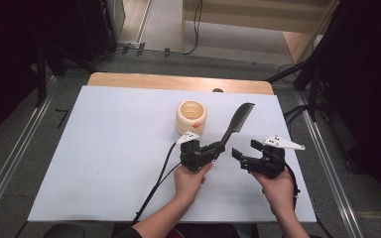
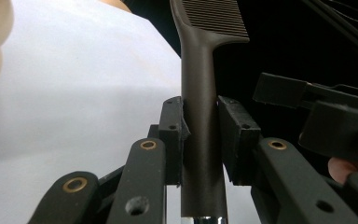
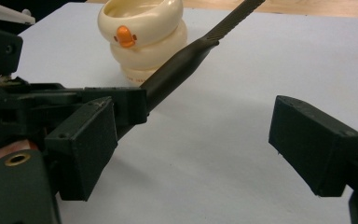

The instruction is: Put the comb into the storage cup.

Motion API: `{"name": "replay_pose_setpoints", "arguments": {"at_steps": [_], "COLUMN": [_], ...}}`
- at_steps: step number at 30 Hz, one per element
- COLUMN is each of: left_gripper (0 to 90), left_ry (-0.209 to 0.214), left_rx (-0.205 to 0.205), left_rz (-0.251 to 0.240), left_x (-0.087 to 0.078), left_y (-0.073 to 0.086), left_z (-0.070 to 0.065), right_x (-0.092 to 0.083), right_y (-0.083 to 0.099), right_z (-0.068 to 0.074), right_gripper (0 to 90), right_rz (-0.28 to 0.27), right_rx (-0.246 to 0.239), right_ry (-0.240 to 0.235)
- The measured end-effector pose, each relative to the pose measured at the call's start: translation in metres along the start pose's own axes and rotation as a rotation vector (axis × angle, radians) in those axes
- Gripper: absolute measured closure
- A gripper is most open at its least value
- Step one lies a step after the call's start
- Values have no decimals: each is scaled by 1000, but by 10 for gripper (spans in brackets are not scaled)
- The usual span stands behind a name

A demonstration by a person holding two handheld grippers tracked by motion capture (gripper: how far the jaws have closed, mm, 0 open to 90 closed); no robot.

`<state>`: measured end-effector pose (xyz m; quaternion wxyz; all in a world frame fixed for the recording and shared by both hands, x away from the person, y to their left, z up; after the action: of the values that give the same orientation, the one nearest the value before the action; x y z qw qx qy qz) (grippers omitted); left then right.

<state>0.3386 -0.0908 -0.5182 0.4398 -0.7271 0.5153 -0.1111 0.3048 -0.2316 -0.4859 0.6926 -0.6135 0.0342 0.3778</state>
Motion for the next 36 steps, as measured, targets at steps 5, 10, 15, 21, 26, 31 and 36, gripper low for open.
{"name": "replay_pose_setpoints", "arguments": {"at_steps": [5, 10, 15, 21, 26, 31, 36], "left_gripper": [730, 730, 730, 730, 730, 730, 730], "left_ry": [15, 15, 24, 27, 26, 27, 30], "left_rx": [1, 7, -5, -12, -13, 3, 4], "left_rz": [-9, -12, -16, -28, -41, -52, -57], "left_x": [3, 6, 7, 8, 10, 11, 11], "left_y": [2, 5, 6, 5, 6, 7, 7], "left_z": [-3, -5, -6, -6, -6, -8, -8], "right_x": [4, 8, 11, 15, 18, 20, 22], "right_y": [-4, -7, -9, -13, -14, -16, -18], "right_z": [-1, -2, -6, -8, -9, -10, -12], "right_gripper": [135, 135, 135, 135, 135, 135, 135], "right_rz": [0, -1, 1, -5, -3, -6, -19], "right_rx": [11, 22, 35, 49, 59, 62, 69], "right_ry": [5, 14, 22, 21, 21, 30, 37]}}
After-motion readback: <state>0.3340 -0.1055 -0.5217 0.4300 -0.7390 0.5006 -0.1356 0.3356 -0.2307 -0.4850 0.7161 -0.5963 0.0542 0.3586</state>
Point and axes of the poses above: each handheld gripper's, and its own axes: x roughly forward along the jaws, y roughly out of its underside, z roughly to its left, the point moved 7 cm from there along x, roughly forward along the jaws, and after that the axes turned 2 degrees about -y, right-handed, at the moved point
